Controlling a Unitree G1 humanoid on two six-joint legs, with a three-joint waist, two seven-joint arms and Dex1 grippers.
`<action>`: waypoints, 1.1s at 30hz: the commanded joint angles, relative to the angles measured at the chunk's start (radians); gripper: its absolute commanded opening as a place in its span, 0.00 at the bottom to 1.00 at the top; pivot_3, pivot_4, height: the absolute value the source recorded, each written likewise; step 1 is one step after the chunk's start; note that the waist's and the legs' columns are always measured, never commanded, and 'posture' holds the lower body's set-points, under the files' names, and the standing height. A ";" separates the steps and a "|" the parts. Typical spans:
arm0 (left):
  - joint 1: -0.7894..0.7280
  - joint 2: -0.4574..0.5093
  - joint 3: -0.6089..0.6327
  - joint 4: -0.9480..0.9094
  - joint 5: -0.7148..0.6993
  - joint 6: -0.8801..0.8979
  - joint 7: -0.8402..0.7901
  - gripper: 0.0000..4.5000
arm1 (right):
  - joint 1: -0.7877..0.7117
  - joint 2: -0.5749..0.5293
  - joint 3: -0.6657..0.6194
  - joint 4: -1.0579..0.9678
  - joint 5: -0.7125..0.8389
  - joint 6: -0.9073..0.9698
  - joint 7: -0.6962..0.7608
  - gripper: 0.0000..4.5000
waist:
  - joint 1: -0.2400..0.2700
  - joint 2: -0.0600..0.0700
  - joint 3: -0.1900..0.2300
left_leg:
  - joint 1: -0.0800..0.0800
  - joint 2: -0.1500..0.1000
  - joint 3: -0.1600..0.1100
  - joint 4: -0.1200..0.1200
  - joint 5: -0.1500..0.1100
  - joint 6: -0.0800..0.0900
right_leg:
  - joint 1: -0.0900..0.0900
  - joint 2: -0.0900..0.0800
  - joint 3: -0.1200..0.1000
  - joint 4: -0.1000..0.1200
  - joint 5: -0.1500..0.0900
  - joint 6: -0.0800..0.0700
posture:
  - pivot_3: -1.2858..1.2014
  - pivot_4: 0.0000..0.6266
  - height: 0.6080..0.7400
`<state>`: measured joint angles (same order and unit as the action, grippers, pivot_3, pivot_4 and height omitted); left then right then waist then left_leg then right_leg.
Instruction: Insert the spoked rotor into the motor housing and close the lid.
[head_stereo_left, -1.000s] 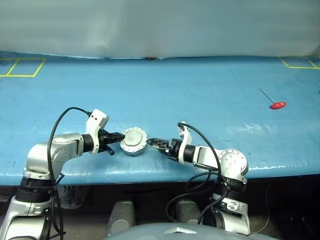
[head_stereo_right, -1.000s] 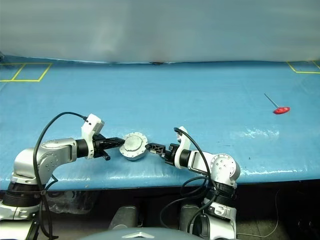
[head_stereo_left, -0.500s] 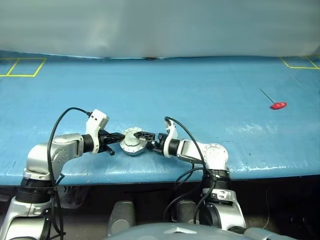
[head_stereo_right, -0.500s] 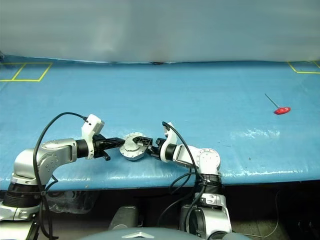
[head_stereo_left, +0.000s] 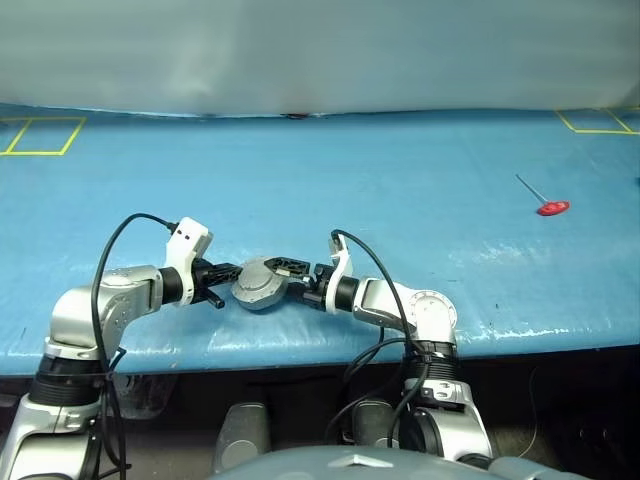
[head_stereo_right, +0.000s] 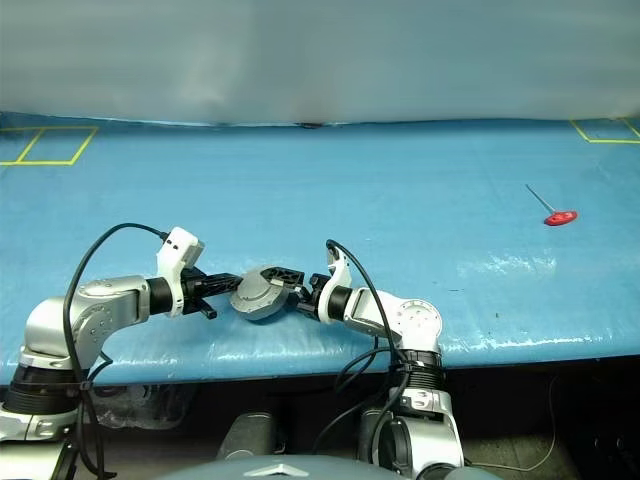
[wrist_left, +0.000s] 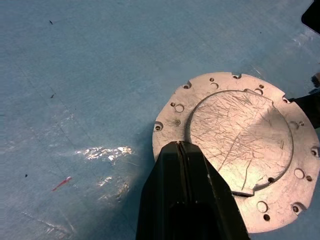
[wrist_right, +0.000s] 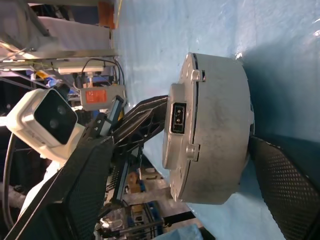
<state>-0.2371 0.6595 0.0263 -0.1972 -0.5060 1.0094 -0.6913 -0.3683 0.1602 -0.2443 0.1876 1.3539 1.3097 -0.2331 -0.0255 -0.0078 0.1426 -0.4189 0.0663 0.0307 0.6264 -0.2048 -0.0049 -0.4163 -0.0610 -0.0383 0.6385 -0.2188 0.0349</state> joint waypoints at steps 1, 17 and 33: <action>0.031 -0.025 -0.084 0.017 0.000 0.023 -0.021 0.00 | 0.074 0.131 0.063 -0.031 0.083 0.036 -0.003 1.00 | -0.001 0.000 0.000 | 0.000 0.000 0.000 0.000 0.000 0.000 | 0.000 0.000 0.000 0.000 0.000 0.000 | 0.52 0.24 1.00; 0.032 -0.027 -0.082 0.012 0.009 0.026 -0.028 0.00 | 0.079 0.115 0.087 -0.029 0.070 0.026 -0.025 0.65 | -0.002 0.000 0.000 | -0.001 0.000 0.000 0.000 -0.002 0.003 | 0.000 0.000 0.000 -0.003 0.000 0.001 | 0.52 0.24 1.00; 0.047 -0.038 -0.068 -0.002 0.008 0.024 -0.029 0.00 | 0.097 0.096 0.104 -0.054 0.023 0.046 -0.005 0.27 | -0.003 0.001 0.001 | -0.002 0.000 0.000 0.000 -0.002 0.003 | 0.000 0.001 0.000 -0.004 0.000 0.002 | 0.52 0.24 1.00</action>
<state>-0.2286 0.6490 0.0302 -0.2022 -0.4773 0.9978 -0.6991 -0.3418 0.1527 -0.2278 0.1763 1.3573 1.3422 -0.2720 -0.0283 -0.0071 0.1432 -0.4211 0.0663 0.0310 0.6265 -0.2070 -0.0014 -0.4164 -0.0601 -0.0381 0.6347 -0.2185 0.0365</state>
